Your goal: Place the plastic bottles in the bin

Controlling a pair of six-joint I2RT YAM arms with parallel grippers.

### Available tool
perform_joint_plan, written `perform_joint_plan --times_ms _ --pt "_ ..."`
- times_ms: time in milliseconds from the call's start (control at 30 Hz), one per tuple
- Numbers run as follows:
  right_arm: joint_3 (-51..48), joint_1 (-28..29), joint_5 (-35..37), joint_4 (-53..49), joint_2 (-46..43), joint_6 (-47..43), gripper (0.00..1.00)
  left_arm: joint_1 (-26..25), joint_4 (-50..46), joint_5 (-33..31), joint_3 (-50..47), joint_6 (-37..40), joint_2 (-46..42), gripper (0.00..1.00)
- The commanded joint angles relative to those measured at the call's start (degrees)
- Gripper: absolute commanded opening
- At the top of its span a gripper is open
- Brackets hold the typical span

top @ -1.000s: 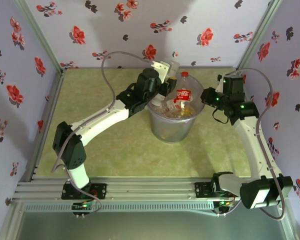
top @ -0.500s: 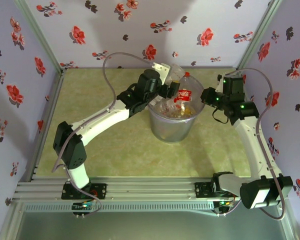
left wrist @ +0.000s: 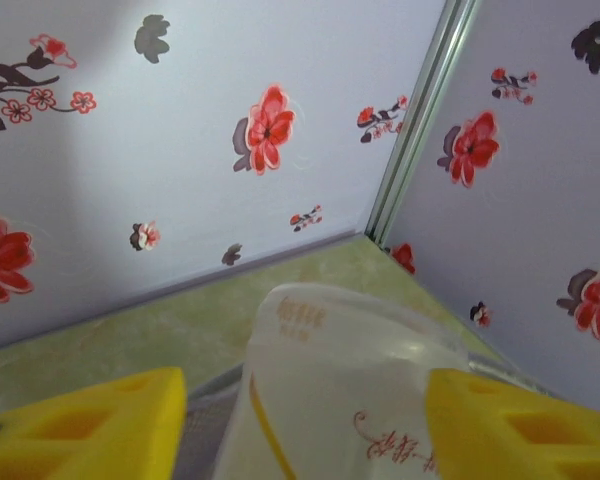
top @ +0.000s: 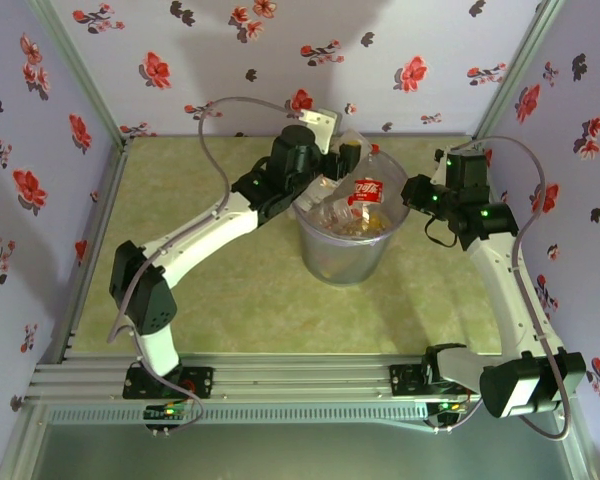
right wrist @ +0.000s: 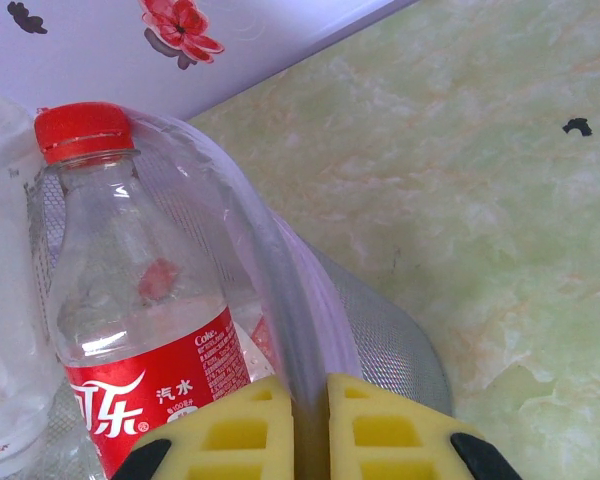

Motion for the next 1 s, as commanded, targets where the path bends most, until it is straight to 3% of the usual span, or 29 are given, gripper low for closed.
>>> perform_joint_plan --times_ms 0,167,400,667,867,967 --pt "-1.75 1.31 -1.02 -2.97 0.1 -0.9 0.0 0.62 -0.24 1.94 2.16 -2.19 2.67 0.56" --pt "-1.83 1.36 -0.5 -3.09 0.17 -1.32 0.0 0.62 -3.01 4.33 0.89 -4.19 3.25 0.44" --pt "-1.84 1.31 -0.77 -2.49 0.54 -1.32 0.0 0.27 -4.97 5.09 -5.7 -8.24 1.78 0.38" --pt "-1.01 1.35 -0.91 -2.4 0.64 -1.1 0.0 0.18 -7.77 5.12 -10.26 -8.64 1.17 0.37" --pt "-0.78 1.34 -1.36 -2.38 0.59 -0.62 0.0 0.24 -8.33 5.12 -8.38 -7.81 1.31 0.37" --pt "-0.63 1.31 -1.29 -2.47 0.42 -0.62 0.0 0.21 -8.63 5.15 -6.77 -7.22 1.24 0.43"
